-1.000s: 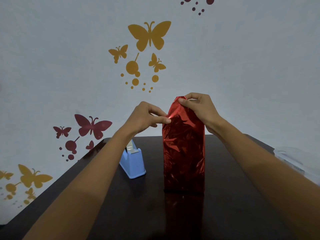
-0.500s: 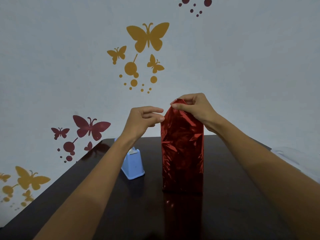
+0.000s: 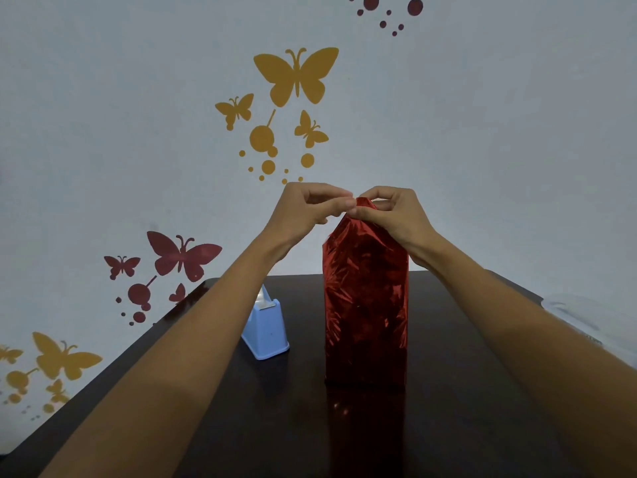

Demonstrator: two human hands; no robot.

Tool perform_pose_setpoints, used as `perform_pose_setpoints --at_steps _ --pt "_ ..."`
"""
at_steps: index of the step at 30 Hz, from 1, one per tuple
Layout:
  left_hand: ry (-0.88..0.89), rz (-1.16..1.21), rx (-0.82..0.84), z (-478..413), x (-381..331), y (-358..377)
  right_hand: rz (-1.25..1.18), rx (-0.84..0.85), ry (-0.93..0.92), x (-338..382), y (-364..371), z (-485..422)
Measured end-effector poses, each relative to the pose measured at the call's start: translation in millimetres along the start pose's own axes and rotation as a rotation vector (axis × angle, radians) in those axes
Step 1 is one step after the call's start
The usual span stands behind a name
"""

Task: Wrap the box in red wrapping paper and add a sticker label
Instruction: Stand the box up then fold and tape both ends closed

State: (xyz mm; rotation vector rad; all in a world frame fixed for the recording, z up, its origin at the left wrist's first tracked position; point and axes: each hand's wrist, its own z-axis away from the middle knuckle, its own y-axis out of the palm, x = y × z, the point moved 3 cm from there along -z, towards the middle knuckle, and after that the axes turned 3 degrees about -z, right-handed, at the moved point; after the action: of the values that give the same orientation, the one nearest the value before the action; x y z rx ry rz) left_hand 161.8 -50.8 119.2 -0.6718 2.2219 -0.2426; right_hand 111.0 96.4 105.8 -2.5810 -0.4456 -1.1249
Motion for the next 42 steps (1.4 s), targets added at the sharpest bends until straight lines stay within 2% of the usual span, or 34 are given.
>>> perform_pose_setpoints --at_steps 12,19,26,29,31,34,42 --pt "0.053 -0.257 0.127 -21 -18 -2 0.132 -0.022 -0.058 -6 -2 -6" --pt "0.076 -0.288 0.244 -29 -20 6 0.191 0.012 -0.090 -7 -4 -5" --pt "0.064 -0.260 0.233 -33 -13 6 0.258 -0.030 0.029 -19 -28 12" --pt "0.041 -0.237 0.237 -36 -10 7 0.115 0.067 0.291 -47 -31 28" --pt "0.023 -0.219 0.230 -38 -8 7 0.085 0.109 0.388 -63 -26 37" --pt "-0.006 -0.242 0.233 -42 -2 9 0.084 0.045 0.362 -72 -22 41" --pt "-0.128 -0.320 0.301 -41 27 21 0.117 0.065 0.252 -66 -22 44"
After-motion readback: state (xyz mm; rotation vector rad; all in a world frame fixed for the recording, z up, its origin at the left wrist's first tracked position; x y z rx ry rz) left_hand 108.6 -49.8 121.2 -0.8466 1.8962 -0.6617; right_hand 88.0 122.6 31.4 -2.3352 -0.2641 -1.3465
